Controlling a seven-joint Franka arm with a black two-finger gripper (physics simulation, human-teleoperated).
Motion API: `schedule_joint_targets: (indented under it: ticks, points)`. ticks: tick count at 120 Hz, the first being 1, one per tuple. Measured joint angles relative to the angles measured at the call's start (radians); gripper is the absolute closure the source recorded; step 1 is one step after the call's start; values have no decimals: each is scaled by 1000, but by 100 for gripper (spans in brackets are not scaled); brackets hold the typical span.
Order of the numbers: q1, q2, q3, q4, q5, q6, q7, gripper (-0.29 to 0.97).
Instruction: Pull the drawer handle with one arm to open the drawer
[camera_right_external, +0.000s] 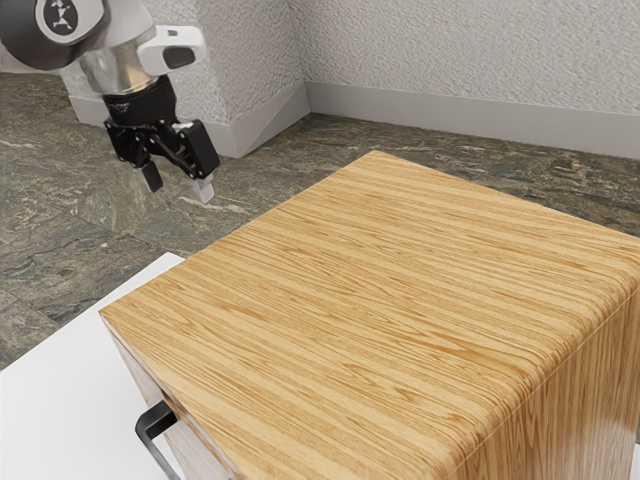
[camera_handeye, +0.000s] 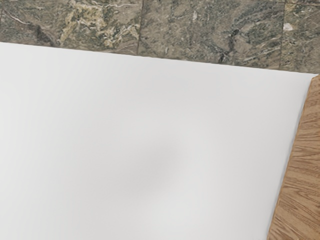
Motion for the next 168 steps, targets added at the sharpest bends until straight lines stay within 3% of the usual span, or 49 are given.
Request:
schedule_joint_targets:
  ticks: [35,64,73,82,91,104,111,127,133,150,168]
  points:
    - [4,-2,3,-1,8,3,12,0]
    - [17,-23,2,7,34,-85,-250,0]
    - [-52,-67,65,0,38,-99,-318,0]
    - [-126,-171,146,-54,40,-131,-395,0]
    - [-28,-389,196,-196,42,-157,-482,0]
    - [4,-582,207,-279,47,-198,-596,0]
    - [7,-637,163,-289,51,-222,-649,0]
    - [-1,-691,-77,-309,25,-260,-763,0]
    - [-60,-716,-134,-326,11,-266,-809,0]
    - [-279,-840,-168,-465,-10,-238,-956,0]
    - [-346,-978,-168,-577,-17,-222,-1138,0]
